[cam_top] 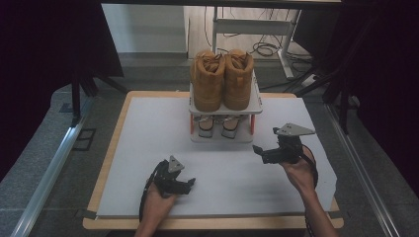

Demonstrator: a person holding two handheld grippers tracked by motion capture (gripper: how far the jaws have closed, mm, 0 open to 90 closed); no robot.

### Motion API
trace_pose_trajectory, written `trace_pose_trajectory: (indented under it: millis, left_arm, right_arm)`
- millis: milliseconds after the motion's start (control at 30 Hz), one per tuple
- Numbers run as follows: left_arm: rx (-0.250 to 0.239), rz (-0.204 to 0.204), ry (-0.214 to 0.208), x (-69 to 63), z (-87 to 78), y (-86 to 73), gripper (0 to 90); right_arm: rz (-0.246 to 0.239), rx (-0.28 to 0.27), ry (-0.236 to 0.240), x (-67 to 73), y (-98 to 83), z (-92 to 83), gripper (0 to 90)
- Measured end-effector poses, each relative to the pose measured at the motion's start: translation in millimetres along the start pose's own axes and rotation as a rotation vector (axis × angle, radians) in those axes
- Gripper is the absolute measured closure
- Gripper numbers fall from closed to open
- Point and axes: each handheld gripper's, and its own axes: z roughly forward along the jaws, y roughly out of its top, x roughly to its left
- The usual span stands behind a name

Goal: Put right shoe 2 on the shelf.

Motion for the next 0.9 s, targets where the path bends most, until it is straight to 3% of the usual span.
trace_pose_trajectory:
  millis: [900]
  left_arm:
    - [-0.007,-0.010,0.002,-1.1,0.4,-0.2,14.9]
  right_arm:
    - [0.072,0.085,-0.042,-10.3,-68.5,-11.0,0.0]
